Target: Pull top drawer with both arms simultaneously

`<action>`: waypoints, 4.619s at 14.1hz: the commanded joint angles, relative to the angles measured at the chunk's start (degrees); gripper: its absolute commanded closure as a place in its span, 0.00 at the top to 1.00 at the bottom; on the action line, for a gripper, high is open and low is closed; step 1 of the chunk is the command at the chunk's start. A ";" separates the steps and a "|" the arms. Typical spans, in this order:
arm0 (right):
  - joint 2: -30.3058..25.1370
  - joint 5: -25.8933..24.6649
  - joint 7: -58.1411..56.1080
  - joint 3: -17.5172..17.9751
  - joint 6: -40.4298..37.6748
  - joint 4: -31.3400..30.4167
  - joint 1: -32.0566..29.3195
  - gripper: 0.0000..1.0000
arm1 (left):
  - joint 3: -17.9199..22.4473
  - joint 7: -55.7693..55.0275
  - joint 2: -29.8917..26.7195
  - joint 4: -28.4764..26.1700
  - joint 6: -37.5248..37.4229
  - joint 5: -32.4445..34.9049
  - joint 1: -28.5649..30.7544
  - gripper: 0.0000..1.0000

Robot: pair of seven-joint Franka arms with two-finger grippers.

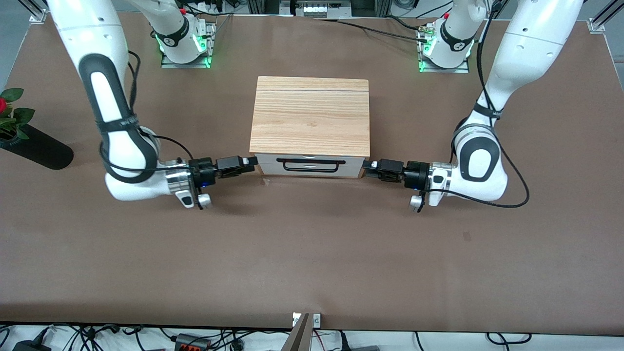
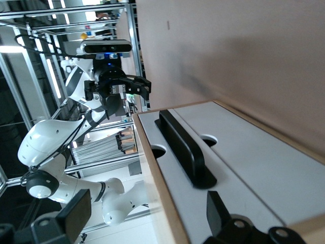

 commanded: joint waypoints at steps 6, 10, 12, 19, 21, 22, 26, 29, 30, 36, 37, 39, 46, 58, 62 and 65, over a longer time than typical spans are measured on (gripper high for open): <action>4.44 10.84 -15.07 -0.09 2.44 -1.79 3.89 0.96 | -0.04 7.46 4.58 1.52 2.66 -9.42 -4.84 1.00; 4.79 12.59 -18.40 -0.09 4.90 -2.58 5.64 0.70 | -0.04 9.73 5.45 1.52 4.85 -9.77 -5.72 1.00; 5.32 14.18 -18.94 0.00 4.91 -2.58 6.17 0.64 | -0.04 10.36 6.07 1.52 5.03 -10.82 -6.68 1.00; 5.58 14.18 -19.03 -0.09 5.08 -2.58 6.97 0.50 | -0.04 10.72 6.16 1.08 5.12 -12.23 -8.09 0.63; 5.67 14.27 -21.47 -0.09 5.25 -2.58 6.97 0.31 | -0.04 10.72 6.16 0.99 5.29 -12.23 -8.44 0.52; 5.67 14.44 -23.49 -0.09 5.34 -2.58 6.88 0.28 | -0.04 10.72 6.16 0.91 5.82 -12.23 -8.53 0.45; 6.55 14.45 -25.62 -0.09 5.34 -2.58 6.88 0.15 | -0.04 11.68 6.42 0.82 6.08 -13.02 -8.71 0.33; 6.55 14.45 -25.62 -0.09 5.34 -2.58 6.88 0.10 | -0.04 14.49 7.39 0.73 6.00 -14.43 -8.80 0.21; 6.55 14.45 -25.62 0.00 5.34 -2.58 6.88 0.10 | -0.13 14.50 7.65 0.90 6.00 -14.61 -8.80 0.19; 6.73 14.45 -25.53 -0.09 5.34 -2.58 6.88 0.09 | -0.04 14.50 7.74 1.25 6.00 -15.40 -9.15 0.16; 6.90 14.45 -25.53 -0.09 5.34 -2.50 6.88 0.10 | -0.04 14.50 7.74 1.26 6.08 -15.40 -9.15 0.16; 6.99 14.45 -25.45 -0.09 5.34 -2.32 6.88 0.10 | -0.04 14.41 7.74 1.34 6.09 -15.40 -9.15 0.16; 7.25 14.45 -24.66 -0.09 5.43 -1.36 6.35 0.09 | -0.04 13.53 8.18 2.39 6.17 -15.83 -9.15 0.16; 11.12 14.18 -20.19 -0.62 5.26 6.73 4.15 0.06 | 0.57 10.98 11.43 8.29 7.32 -15.66 -8.80 0.15; 11.82 14.18 -17.63 -0.62 5.43 9.18 3.45 0.06 | 0.57 10.02 13.45 11.54 7.40 -15.66 -8.62 0.15; 13.49 14.18 -15.25 -0.62 5.43 12.35 2.66 0.06 | 0.84 7.56 14.33 14.26 7.40 -15.57 -8.62 0.15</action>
